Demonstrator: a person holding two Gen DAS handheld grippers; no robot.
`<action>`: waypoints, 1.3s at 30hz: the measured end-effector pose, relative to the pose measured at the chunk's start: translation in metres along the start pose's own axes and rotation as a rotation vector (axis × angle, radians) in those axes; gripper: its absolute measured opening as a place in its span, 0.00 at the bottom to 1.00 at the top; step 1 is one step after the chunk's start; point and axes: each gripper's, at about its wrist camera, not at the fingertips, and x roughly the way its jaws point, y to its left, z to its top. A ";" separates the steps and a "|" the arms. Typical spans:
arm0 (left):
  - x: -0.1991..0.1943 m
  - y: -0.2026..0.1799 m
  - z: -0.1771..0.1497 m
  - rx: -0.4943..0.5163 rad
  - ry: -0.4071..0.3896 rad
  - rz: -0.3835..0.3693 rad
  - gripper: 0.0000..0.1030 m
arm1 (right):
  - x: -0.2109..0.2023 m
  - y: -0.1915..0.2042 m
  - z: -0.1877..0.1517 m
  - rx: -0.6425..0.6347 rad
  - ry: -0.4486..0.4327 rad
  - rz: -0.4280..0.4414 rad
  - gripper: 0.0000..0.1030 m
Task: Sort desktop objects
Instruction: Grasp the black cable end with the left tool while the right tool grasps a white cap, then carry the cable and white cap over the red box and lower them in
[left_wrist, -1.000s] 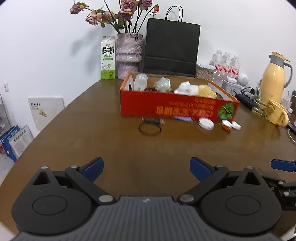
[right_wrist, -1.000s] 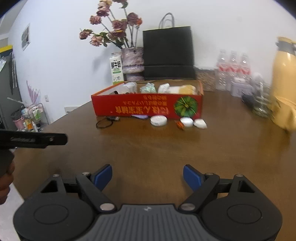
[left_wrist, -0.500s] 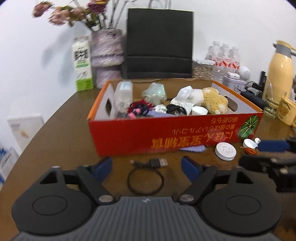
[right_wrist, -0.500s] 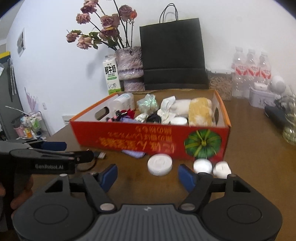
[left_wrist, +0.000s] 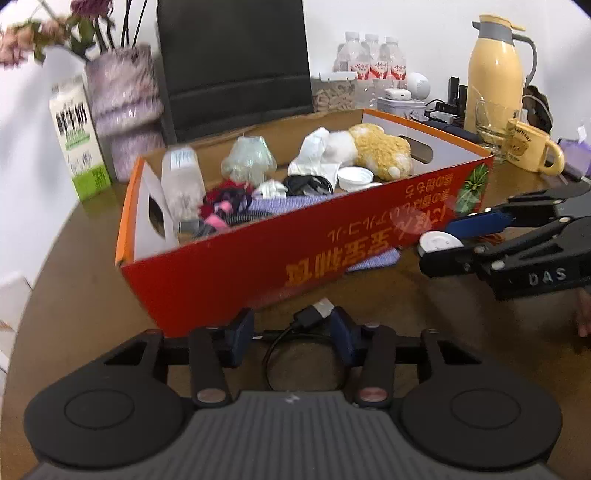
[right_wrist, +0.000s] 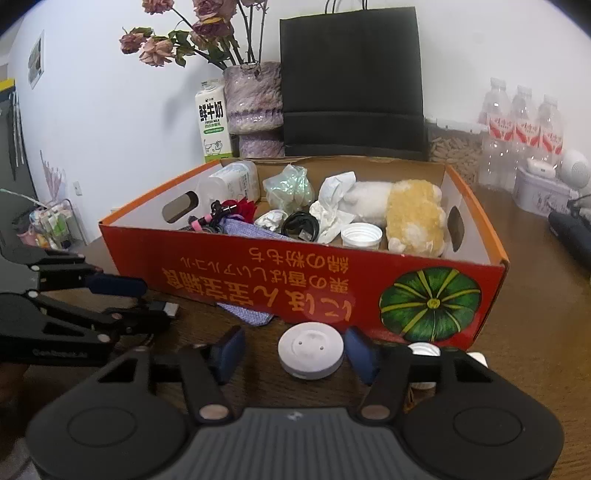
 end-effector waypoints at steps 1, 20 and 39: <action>-0.003 0.003 -0.002 -0.014 0.007 -0.007 0.42 | 0.000 -0.001 -0.001 0.004 0.008 -0.001 0.49; -0.062 -0.024 -0.033 -0.165 -0.028 0.095 0.20 | -0.059 0.040 -0.030 -0.062 -0.048 0.032 0.37; -0.222 -0.080 -0.037 -0.168 -0.272 -0.031 0.20 | -0.224 0.035 -0.048 -0.028 -0.199 -0.017 0.37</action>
